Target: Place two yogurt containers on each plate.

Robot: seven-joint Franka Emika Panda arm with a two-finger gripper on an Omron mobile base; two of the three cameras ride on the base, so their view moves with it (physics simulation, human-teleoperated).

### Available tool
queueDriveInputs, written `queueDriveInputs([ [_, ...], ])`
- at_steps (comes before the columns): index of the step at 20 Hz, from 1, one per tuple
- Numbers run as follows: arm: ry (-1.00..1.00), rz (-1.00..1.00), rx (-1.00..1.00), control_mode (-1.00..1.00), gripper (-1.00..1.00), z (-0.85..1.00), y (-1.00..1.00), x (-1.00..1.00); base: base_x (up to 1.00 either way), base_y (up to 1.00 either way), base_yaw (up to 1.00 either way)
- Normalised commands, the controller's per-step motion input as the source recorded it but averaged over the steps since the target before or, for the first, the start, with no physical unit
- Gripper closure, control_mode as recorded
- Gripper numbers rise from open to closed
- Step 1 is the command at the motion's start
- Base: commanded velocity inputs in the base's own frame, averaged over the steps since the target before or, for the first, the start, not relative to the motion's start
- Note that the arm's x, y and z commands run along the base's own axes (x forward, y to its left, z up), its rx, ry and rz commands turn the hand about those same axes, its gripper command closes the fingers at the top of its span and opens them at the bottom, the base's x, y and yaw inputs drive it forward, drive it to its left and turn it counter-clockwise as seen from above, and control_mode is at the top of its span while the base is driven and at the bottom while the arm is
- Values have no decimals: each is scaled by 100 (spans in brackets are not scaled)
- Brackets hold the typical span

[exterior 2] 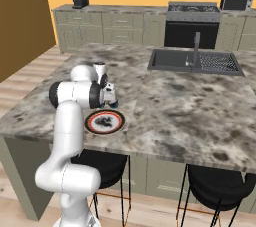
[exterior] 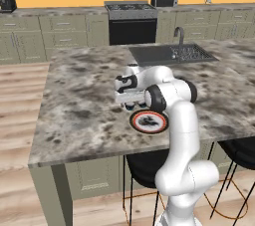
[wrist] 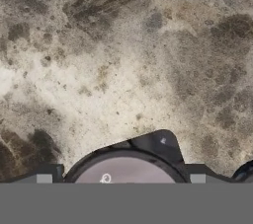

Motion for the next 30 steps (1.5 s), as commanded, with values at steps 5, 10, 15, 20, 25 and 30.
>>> queueDriveInputs([
  [5, 0, 0, 0, -100, -100, -2, 0, 0, 0, 0, 0],
  [10, 0, 0, 0, -100, 100, 0, 0, 0, 0, 0, 0],
  [15, -3, 0, 6, -100, 100, 18, -15, 0, 0, 0, 0],
  [20, -3, 0, 3, -100, 100, 58, -21, -53, 0, 0, 0],
  [25, -20, 0, 0, -100, 100, 0, -57, -100, 0, 0, 0],
  [30, -17, 2, 0, -100, 100, 4, -22, -98, 0, 0, 0],
])
